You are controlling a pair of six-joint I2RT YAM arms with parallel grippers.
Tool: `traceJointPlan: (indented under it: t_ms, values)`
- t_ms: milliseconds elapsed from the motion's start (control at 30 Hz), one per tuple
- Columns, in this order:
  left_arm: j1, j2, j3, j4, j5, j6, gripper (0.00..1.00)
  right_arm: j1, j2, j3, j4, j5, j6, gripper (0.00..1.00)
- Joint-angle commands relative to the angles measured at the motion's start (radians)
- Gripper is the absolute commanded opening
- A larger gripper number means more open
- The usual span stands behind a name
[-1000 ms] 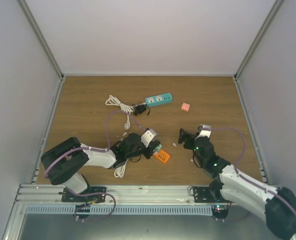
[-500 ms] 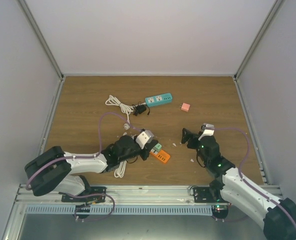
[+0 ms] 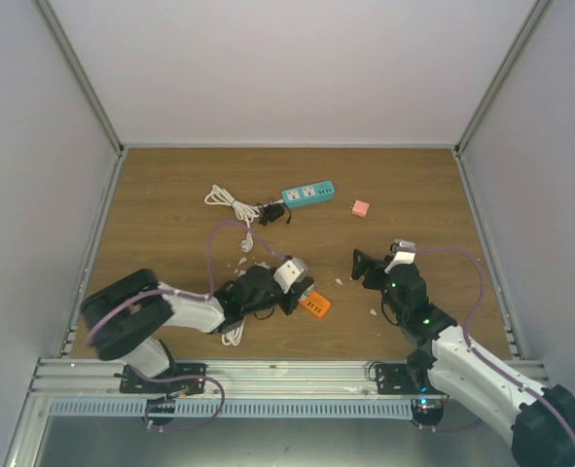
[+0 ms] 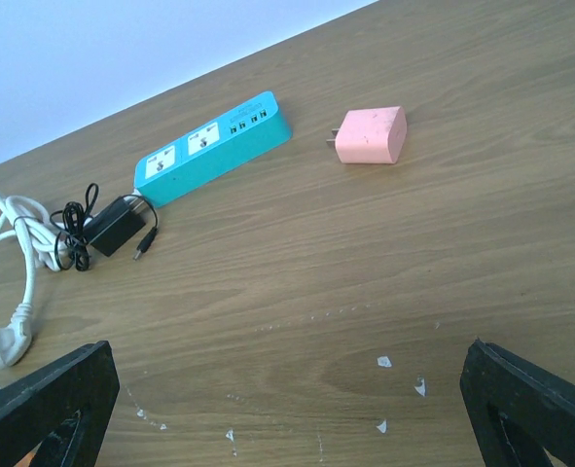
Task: Insert the plug
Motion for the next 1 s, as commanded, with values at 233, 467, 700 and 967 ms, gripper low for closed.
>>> traceJointPlan:
  t_ms: [233,467,700,967]
  values:
    - [-0.023,0.192,-0.015,0.09,-0.034,-0.053,0.0,-0.013,0.005,-0.011,0.026,-0.014,-0.016,1.0]
    - [-0.019,0.014,-0.008,0.054,-0.137,-0.001,0.01,-0.003,0.004,-0.004,0.039,-0.046,-0.033,1.0]
    - [0.091,-0.245,-0.077,0.023,-0.192,-0.059,0.99,0.114,0.101,0.094,0.001,-0.015,-0.109,1.0]
    - [0.303,-0.214,-0.148,-0.052,-0.01,-0.197,0.99,0.128,0.225,0.301,-0.293,-0.201,-0.263,0.9]
